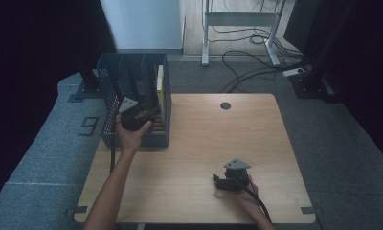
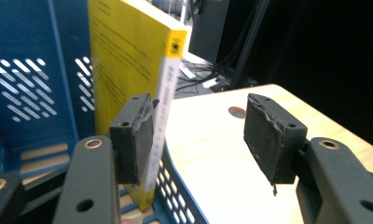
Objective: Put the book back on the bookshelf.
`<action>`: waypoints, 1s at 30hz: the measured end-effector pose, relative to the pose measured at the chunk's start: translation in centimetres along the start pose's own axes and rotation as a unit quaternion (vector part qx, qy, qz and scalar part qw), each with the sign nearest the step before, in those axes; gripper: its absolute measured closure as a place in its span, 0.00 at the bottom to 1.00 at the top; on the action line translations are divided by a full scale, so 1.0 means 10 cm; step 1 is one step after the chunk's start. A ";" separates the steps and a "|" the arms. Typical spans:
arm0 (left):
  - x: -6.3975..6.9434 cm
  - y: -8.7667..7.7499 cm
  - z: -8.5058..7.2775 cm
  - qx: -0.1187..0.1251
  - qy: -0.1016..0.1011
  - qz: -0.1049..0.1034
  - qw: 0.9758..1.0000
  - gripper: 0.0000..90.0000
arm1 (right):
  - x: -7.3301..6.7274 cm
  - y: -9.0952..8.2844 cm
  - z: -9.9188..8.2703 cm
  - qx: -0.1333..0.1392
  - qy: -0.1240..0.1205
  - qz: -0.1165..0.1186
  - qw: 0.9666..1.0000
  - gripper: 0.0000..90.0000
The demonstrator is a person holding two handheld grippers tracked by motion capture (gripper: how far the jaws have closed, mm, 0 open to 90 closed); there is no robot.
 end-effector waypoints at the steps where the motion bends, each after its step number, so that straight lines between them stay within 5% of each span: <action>1: 0.03 -0.02 -0.02 -0.002 0.001 -0.005 1.000 0.47 | 0.00 0.00 0.00 0.000 0.000 0.000 1.000 0.24; 13: 0.32 -0.41 -0.29 -0.009 0.011 -0.041 0.999 0.48 | 0.00 0.00 0.00 0.000 0.000 0.003 1.000 0.24; 18: 0.39 -0.62 -0.46 -0.016 -0.002 -0.055 0.998 0.47 | 0.00 0.00 0.00 -0.001 0.000 0.003 1.000 0.24; 30: 0.52 -0.95 -0.91 -0.061 -0.004 -0.071 0.996 0.48 | 0.00 0.00 0.00 -0.001 -0.001 0.004 1.000 0.24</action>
Point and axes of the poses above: each handheld gripper's, and its own axes: y roughly forward along the jaws, z roughly out of its top, x roughly to its right, the point moved 6 cm from there along y, roughly forward along the jaws, and after that the axes turned 14 degrees about x, right-handed, at the moved point
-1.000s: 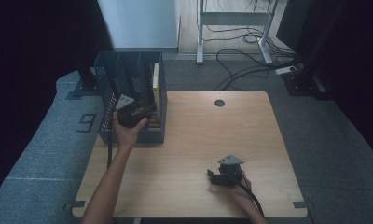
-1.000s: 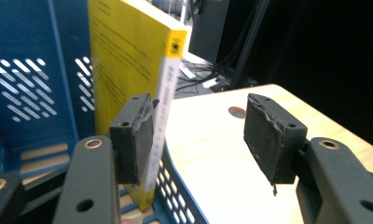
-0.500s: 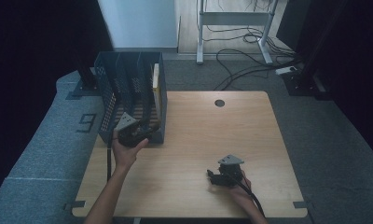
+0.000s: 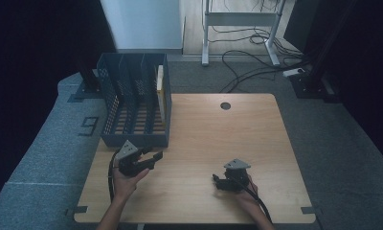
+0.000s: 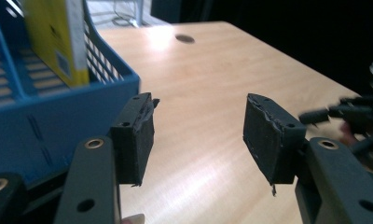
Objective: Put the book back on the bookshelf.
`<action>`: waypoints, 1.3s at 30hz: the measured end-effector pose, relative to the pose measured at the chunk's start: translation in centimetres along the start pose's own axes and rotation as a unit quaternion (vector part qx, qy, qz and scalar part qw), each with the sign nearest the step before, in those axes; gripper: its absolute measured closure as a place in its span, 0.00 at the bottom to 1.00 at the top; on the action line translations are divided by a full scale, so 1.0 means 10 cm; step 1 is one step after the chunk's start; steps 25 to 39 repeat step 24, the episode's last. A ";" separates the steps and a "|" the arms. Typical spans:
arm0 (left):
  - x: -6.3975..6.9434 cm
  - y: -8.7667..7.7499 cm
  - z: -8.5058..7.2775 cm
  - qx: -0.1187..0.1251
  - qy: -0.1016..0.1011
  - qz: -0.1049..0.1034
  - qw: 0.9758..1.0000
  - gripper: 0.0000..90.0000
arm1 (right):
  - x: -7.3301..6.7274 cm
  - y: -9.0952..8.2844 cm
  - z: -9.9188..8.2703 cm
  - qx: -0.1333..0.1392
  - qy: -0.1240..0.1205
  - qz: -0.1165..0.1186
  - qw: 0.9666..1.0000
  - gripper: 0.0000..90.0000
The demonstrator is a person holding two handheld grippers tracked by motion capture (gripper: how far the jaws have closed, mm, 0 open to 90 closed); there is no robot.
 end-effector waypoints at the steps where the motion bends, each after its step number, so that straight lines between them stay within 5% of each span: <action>1: 0.01 -0.01 -0.04 -0.008 -0.001 0.000 1.000 0.48 | 0.00 0.00 0.00 0.000 0.000 0.000 1.000 0.24; 8: 0.07 -0.09 -0.27 -0.022 -0.027 -0.004 0.999 0.48 | 0.00 0.00 0.00 0.000 0.000 0.000 1.000 0.24; 14: 0.10 -0.09 -0.42 -0.041 -0.021 -0.010 0.999 0.48 | 0.00 0.00 0.00 0.000 0.000 0.000 1.000 0.24; 39: 0.04 -0.09 -0.41 -0.034 -0.034 -0.008 0.999 0.47 | 0.00 0.00 0.00 0.001 0.000 0.000 1.000 0.24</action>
Point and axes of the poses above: each handheld gripper's, and its own axes: y roughly forward along the jaws, z roughly out of its top, x roughly to its right, the point moved 6 cm from there along y, roughly forward along the jaws, and after that the axes turned 14 degrees about x, right-handed, at the moved point
